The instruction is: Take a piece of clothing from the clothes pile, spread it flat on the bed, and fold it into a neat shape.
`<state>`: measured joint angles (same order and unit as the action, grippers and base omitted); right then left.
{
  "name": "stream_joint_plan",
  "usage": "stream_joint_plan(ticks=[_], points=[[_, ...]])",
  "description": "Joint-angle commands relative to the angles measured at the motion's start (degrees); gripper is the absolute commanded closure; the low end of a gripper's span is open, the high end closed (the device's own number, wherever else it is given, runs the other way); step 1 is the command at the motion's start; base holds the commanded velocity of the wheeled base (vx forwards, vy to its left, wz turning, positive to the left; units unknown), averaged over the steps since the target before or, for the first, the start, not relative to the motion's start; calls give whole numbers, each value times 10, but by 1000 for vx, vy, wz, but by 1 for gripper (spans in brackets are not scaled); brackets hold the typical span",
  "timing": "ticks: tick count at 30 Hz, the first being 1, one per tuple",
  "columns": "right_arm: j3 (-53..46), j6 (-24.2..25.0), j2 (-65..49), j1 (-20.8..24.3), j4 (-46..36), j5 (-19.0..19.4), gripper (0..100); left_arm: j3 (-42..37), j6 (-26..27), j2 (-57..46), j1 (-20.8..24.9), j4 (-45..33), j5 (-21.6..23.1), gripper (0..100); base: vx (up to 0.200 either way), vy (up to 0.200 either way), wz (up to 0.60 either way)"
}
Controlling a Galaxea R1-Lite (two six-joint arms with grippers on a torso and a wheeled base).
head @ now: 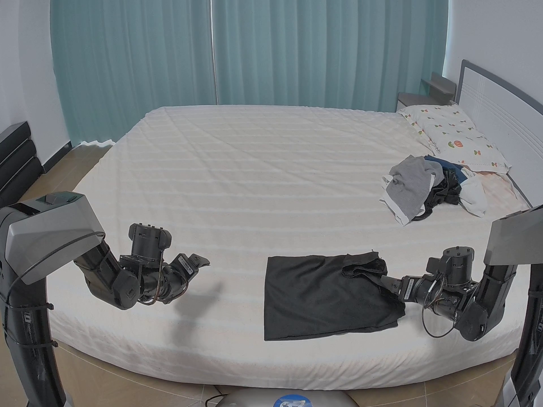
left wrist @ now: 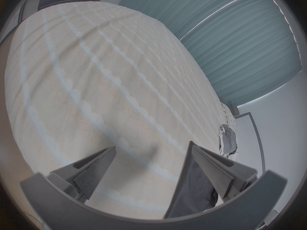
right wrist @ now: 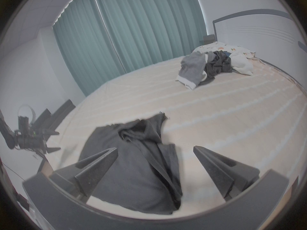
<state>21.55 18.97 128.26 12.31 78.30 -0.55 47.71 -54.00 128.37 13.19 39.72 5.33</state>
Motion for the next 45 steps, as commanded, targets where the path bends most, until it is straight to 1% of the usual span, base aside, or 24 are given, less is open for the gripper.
stream_joint_plan(ticks=[1,5,7,8,9,11,14,16,19,20,24,30,33,38,40,43,45], points=[[17,35,-53,38,-18,2,0,-1,2,4,3,1,-1,0,0,0,0],[32,76,-50,78,-39,3,0,-1,3,5,3,1,-1,0,0,0,0],[37,85,-51,86,-48,4,0,-1,3,5,3,0,-1,0,0,0,0],[48,105,-55,108,-77,6,0,-1,3,5,3,1,-1,0,0,0,0],[56,115,-56,119,-91,12,0,0,3,5,3,1,-1,0,0,0,0],[72,133,-62,136,-121,24,0,2,2,7,3,0,0,0,0,0,0],[106,149,-50,148,-177,37,0,4,2,12,3,1,-1,0,0,0,0],[137,157,-27,146,-199,37,0,4,2,13,2,1,-1,0,0,0,0],[151,158,-14,143,-202,36,0,4,2,13,2,1,-1,0,0,0,0],[176,157,13,134,-208,35,0,5,2,13,1,0,-1,0,0,0,0],[201,157,49,131,-216,34,0,5,3,14,1,1,-1,0,0,0,0],[237,153,54,125,-252,31,0,9,3,23,1,1,-3,0,0,0,0],[285,152,64,105,-304,30,0,9,3,23,1,1,-3,0,0,0,0],[327,153,76,86,-315,30,0,10,4,23,0,1,-3,0,0,0,0],[341,153,84,82,-316,26,0,11,4,24,0,1,-3,0,0,0,0],[362,153,94,68,-316,-2,0,11,4,24,0,1,-3,0,0,0,0],[368,154,95,57,-315,-10,0,11,4,24,0,1,-3,0,0,0,0]])
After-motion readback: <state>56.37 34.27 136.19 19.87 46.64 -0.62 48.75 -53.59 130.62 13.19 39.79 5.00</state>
